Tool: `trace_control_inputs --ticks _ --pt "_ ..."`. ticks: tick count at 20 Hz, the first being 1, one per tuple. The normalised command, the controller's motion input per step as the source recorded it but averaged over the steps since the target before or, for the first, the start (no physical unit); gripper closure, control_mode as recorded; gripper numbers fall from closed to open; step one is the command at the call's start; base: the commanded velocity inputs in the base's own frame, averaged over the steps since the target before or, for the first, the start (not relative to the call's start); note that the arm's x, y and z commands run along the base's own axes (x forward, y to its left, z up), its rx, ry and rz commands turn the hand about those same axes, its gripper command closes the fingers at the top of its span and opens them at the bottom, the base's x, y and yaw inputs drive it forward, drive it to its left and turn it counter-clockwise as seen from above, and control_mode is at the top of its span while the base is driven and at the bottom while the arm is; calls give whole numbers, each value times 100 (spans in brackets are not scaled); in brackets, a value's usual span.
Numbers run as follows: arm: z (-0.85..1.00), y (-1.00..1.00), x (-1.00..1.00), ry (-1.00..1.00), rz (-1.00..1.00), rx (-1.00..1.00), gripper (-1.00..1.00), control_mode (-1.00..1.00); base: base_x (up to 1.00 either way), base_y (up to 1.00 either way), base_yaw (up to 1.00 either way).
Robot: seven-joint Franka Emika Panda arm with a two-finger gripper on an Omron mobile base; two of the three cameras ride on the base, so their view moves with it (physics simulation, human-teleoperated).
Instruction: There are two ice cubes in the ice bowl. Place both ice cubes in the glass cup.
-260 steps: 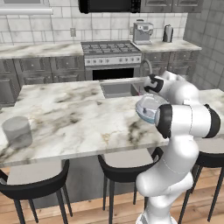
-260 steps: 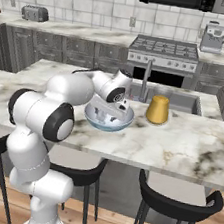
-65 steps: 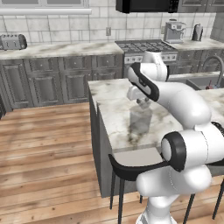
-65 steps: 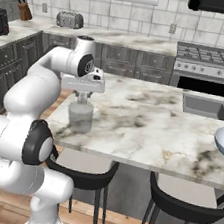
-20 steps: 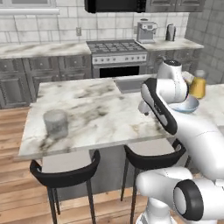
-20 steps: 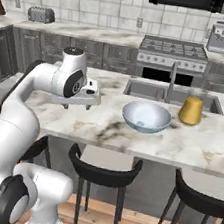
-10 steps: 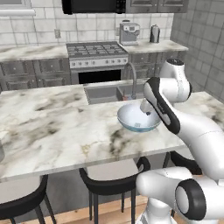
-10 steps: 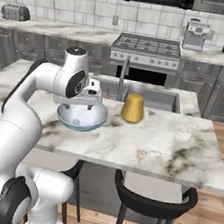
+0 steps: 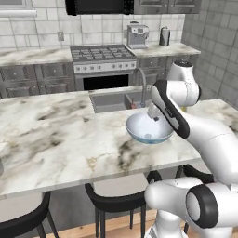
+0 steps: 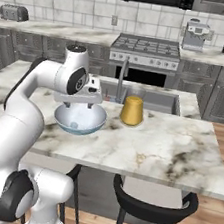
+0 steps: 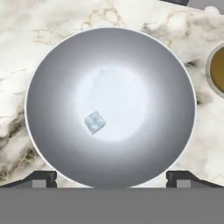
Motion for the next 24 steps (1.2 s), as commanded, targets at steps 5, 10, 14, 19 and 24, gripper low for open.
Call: trace_control_inputs --ticks 5,10,14,19,24 --pt "-11 23 72 15 -14 0 -100 -100 0 0 0" --pt "-32 22 48 19 -20 2 -100 -100 0 0 0" --pt "-9 -5 0 10 -8 3 -100 -100 0 0 0" --pt "0 -5 0 2 -3 2 -100 -100 0 0 0" --pt "-1 -14 0 5 -3 2 -100 -100 0 0 0"
